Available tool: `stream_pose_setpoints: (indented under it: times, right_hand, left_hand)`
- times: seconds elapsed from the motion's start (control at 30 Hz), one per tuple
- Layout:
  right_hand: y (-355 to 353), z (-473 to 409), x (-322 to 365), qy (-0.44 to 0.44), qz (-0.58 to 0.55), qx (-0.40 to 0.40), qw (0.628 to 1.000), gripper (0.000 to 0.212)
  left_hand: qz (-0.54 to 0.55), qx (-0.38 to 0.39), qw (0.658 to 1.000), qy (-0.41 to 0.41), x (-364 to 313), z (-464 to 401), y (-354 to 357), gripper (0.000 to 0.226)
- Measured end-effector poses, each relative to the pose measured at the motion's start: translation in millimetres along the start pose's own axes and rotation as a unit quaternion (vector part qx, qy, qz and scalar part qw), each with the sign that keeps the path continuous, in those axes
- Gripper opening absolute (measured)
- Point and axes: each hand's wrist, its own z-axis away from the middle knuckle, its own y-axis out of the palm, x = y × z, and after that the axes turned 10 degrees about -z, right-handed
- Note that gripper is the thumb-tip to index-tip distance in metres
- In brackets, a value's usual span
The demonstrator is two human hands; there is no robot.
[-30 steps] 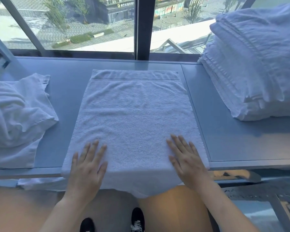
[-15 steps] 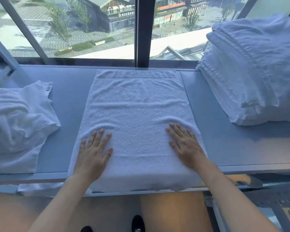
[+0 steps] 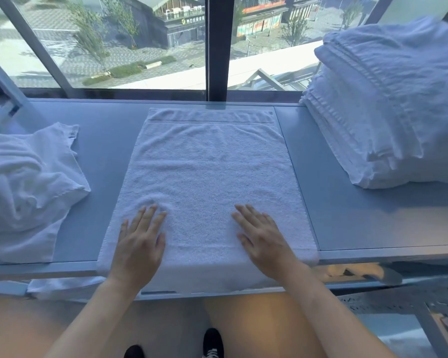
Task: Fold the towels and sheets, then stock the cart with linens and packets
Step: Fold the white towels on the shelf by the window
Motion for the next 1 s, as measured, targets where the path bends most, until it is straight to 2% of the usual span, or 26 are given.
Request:
stream_pose_setpoints:
  times: [0.13, 0.23, 0.43, 0.57, 0.67, 0.77, 0.87, 1.0]
  right_hand:
    - [17.6, -8.5, 7.9, -0.022, 0.033, 0.024, 0.999, 0.054]
    - [6.6, 2.4, -9.4, -0.032, 0.039, 0.028, 0.998, 0.054]
    - [-22.4, 51.9, -55.1, -0.031, 0.079, 0.034, 0.996, 0.058]
    - [-26.1, 69.8, -66.9, -0.062, 0.098, 0.044, 0.992, 0.075]
    - [-23.9, 69.2, -70.1, -0.07, 0.133, 0.047, 0.987, 0.08]
    - [-21.4, 69.0, -69.7, -0.076, 0.176, 0.048, 0.98, 0.077]
    - [-23.5, 70.6, -66.5, -0.086, 0.192, 0.049, 0.976, 0.072]
    - [-22.6, 81.2, -49.2, -0.089, 0.153, 0.004, 0.984, 0.063]
  left_hand:
    - [-0.011, 0.05, 0.993, 0.102, -35.6, 5.4, 8.6, 0.058]
    - [-0.034, 0.064, 0.994, 0.087, -23.2, 17.0, 16.5, 0.061]
    - [-0.056, 0.038, 0.995, 0.067, 9.1, 51.3, 16.6, 0.063]
    - [-0.053, 0.017, 0.996, 0.066, 19.3, 64.5, 18.3, 0.064]
    - [-0.055, 0.008, 0.996, 0.064, 23.6, 66.6, 19.3, 0.067]
    - [-0.058, -0.007, 0.996, 0.066, 24.5, 66.4, 21.8, 0.067]
    - [-0.048, -0.056, 0.994, 0.081, 24.8, 66.5, 25.7, 0.059]
    - [-0.034, -0.118, 0.989, 0.086, 23.4, 70.9, 20.8, 0.047]
